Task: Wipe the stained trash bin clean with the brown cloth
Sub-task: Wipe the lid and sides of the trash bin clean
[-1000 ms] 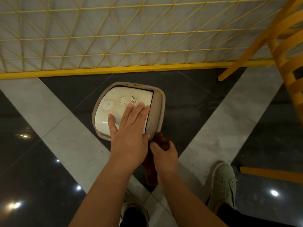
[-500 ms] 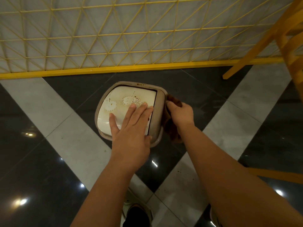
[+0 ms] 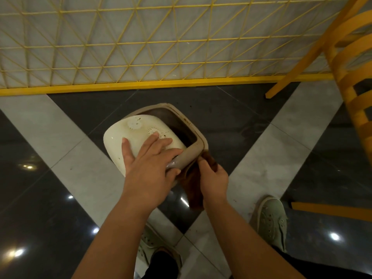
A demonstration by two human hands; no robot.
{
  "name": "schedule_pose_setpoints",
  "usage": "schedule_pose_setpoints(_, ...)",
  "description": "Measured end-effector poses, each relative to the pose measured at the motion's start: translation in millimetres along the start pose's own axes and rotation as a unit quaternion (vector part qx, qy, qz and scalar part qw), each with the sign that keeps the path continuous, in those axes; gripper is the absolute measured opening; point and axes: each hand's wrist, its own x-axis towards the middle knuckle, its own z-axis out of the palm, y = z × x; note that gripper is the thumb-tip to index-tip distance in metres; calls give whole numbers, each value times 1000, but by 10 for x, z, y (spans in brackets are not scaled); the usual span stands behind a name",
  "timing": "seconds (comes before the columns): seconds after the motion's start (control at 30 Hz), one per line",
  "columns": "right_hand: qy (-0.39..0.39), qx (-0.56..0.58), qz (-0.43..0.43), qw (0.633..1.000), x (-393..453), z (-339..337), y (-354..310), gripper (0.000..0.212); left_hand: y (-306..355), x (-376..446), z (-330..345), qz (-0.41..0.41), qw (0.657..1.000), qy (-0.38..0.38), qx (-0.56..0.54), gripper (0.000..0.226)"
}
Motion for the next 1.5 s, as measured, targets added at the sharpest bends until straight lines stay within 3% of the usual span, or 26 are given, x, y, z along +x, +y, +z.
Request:
schedule_pose_setpoints(0.1,13,-26,-30,999,192,27,-312,8,-22,9,12,0,1000,-3,-7,39)
schedule_pose_setpoints(0.27,-48,-159,-84,982,419,67,-664,10,-38,53,8,2,1000,-14,10,40)
schedule_pose_setpoints(0.43,-83,-118,-61,988,273,-151,-414,2,-81,19,-59,18,999,16,44,38)
schedule_pose_setpoints(0.53,-57,-66,-34,996,146,-217,-239,2,-106,-8,-63,15,997,41,64,50)
schedule_pose_setpoints(0.7,-61,-69,-29,995,-75,-233,117,8,-79,-2,-13,-54,996,73,19,81)
schedule_pose_setpoints(0.87,-62,-98,-42,992,-128,-228,230,9,-106,23,167,-123,992,38,-1,101)
schedule_pose_setpoints(1.2,-42,-243,-134,960,407,127,-509,18,-111,41,216,-118,992,49,-17,107)
schedule_pose_setpoints(1.5,-85,-156,-34,983,85,-183,-2,12,-114,63,223,-121,991,48,-23,107)
